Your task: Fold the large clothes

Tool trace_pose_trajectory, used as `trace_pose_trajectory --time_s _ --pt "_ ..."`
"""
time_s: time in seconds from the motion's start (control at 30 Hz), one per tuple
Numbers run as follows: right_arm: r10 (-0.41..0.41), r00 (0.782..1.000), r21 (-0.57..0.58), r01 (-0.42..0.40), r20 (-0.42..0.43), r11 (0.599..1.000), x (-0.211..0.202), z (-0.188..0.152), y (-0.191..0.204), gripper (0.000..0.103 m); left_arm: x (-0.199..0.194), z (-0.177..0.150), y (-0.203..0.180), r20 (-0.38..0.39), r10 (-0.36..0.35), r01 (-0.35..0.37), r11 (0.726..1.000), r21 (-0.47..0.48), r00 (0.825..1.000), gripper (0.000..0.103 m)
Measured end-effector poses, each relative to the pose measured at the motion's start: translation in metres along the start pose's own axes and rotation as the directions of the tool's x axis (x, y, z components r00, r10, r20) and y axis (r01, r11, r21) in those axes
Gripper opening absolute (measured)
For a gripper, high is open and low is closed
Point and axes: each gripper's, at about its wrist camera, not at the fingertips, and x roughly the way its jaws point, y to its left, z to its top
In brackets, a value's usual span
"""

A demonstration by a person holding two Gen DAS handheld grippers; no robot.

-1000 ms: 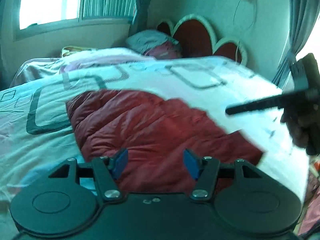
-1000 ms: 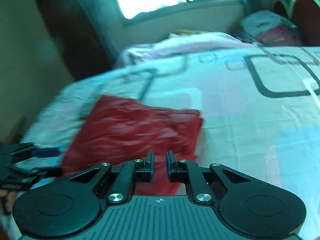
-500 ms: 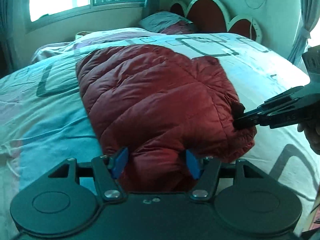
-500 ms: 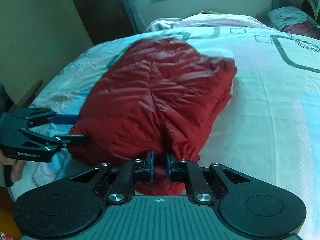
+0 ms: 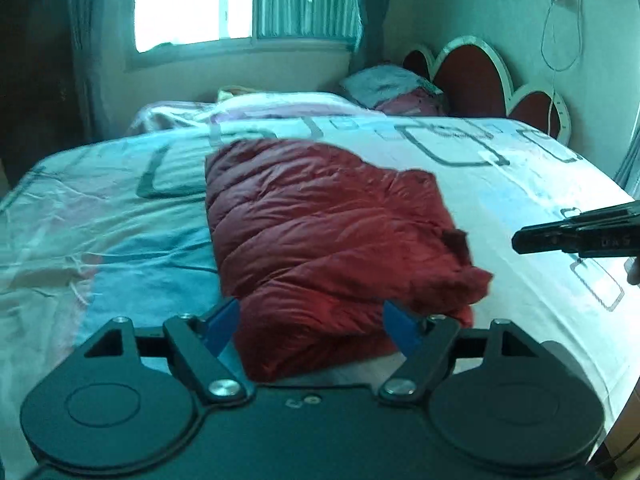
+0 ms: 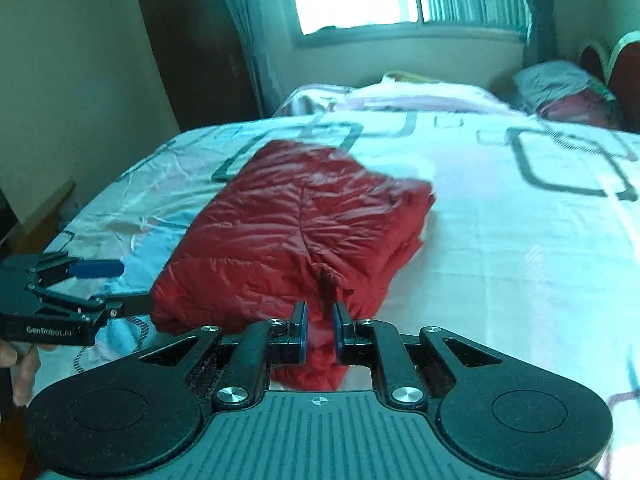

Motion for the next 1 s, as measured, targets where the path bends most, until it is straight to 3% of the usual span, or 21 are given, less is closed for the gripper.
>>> trace_pose_trajectory --time_s 0.13,0.17,0.2,0.23,0.27,0.33,0.53,0.67,0.77,1.0 --pt "-0.012 1.0 -0.009 0.012 0.029 1.0 -0.032 -0.009 0.009 0.013 -0.031 -0.005 -0.024 0.031 0.02 -0.019 1.0 -0.008 0.999 0.078" --pt "-0.017 0.999 -0.012 0.017 0.035 1.0 -0.041 -0.013 0.011 0.013 -0.039 -0.007 -0.03 0.036 0.025 -0.025 1.0 -0.01 0.999 0.083" --pt "-0.027 0.999 -0.009 0.027 0.04 1.0 -0.049 -0.016 0.013 0.024 -0.047 -0.008 -0.036 0.042 0.031 -0.031 0.999 -0.015 0.999 0.099" --pt "-0.058 0.997 0.001 0.058 0.053 0.998 -0.059 -0.02 0.015 0.05 -0.054 -0.01 -0.042 0.049 0.05 -0.049 0.998 -0.028 0.998 0.102" --pt "-0.101 0.99 0.014 0.1 0.096 0.995 -0.069 -0.026 0.017 0.1 -0.062 -0.013 -0.047 0.069 0.084 -0.082 0.996 -0.045 0.994 0.103" --pt "-0.116 0.984 0.003 0.117 0.135 0.993 -0.085 -0.037 0.022 0.103 -0.077 -0.019 -0.059 0.068 0.134 -0.13 0.99 -0.059 0.989 0.103" --pt "-0.137 0.982 0.009 0.137 0.128 0.991 -0.114 -0.064 0.045 0.103 -0.125 -0.039 -0.082 0.075 0.106 -0.1 0.992 -0.074 0.992 0.103" --pt "-0.174 0.975 0.024 0.173 0.138 0.985 -0.136 -0.075 0.059 0.103 -0.152 -0.047 -0.094 0.098 0.131 -0.123 0.988 -0.091 0.986 0.103" --pt "-0.197 0.968 0.026 0.195 0.153 0.98 -0.162 -0.082 0.065 0.103 -0.167 -0.049 -0.102 0.121 0.161 -0.151 0.985 -0.089 0.98 0.103" --pt "-0.207 0.965 0.028 0.205 0.16 0.978 -0.193 -0.094 0.069 0.103 -0.187 -0.05 -0.119 0.156 0.157 -0.145 0.986 -0.085 0.975 0.103"
